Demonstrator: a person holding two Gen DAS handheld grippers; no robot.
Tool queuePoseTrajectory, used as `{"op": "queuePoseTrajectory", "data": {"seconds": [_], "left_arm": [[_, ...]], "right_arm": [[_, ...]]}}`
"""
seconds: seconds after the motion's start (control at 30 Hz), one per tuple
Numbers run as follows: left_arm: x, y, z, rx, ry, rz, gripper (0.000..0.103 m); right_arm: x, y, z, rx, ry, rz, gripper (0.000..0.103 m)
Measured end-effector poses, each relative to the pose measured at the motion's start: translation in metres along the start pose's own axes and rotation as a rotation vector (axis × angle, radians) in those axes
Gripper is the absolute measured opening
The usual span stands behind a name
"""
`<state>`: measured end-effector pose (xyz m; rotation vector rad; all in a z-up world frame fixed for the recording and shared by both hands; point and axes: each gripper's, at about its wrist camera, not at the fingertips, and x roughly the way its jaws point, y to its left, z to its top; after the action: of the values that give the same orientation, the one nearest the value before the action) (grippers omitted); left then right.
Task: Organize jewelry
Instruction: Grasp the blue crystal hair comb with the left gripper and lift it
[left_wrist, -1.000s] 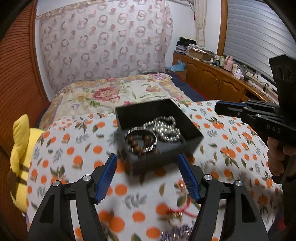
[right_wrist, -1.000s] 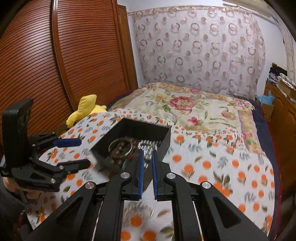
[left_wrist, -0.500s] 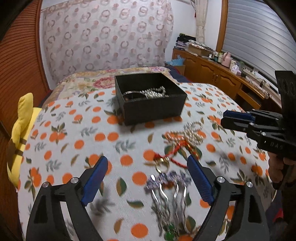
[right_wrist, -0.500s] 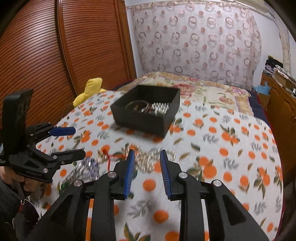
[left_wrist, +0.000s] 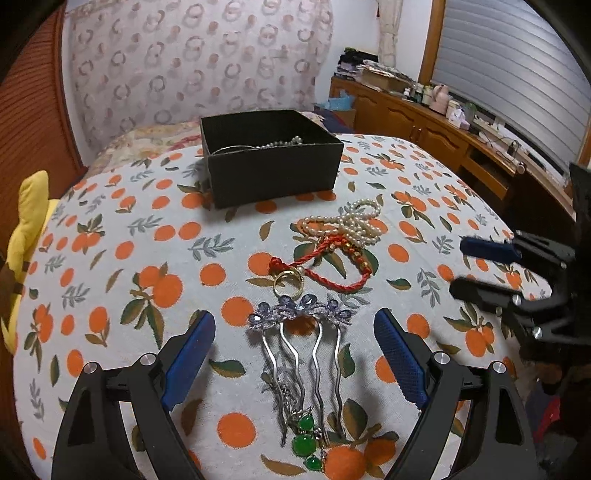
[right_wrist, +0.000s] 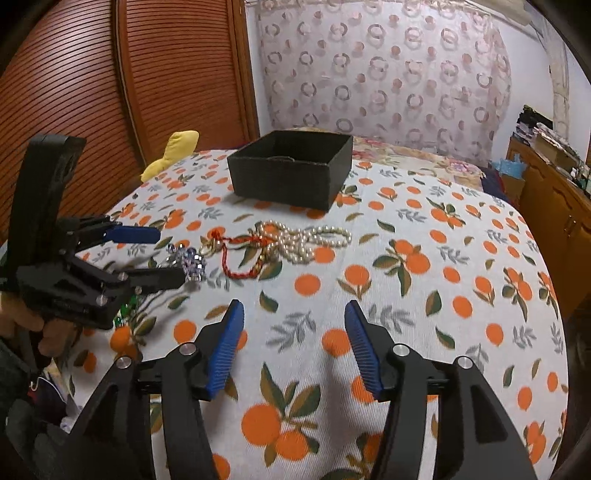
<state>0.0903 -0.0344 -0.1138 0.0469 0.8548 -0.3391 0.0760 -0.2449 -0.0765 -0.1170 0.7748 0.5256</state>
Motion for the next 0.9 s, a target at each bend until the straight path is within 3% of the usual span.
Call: {"op": "queuePoseTrajectory", "data": {"seconds": [0.4,0.47,0.57,0.9], "left_arm": [[0.019,-0.014,0.002,0.049,0.043,0.040,0.070],[0.019,-0.014,0.002,0.053,0.040,0.058,0.062],[0.017,-0.011,0.002,0.045,0.033,0.056,0.062],[-0.023,0.014,0.013,-0.065,-0.113,0.015,0.062]], "right_arm": [[0.002,0.009,-0.012,-0.029,0.018,-0.009,0.060],[0.003,0.009,-0.012,-0.031,0.018,-0.010,0.060],[0.003,0.010,-0.012,-0.033,0.018,-0.011,0.060],[0.005,0.015,-0.009,-0.037,0.020,0.001,0.060]]}}
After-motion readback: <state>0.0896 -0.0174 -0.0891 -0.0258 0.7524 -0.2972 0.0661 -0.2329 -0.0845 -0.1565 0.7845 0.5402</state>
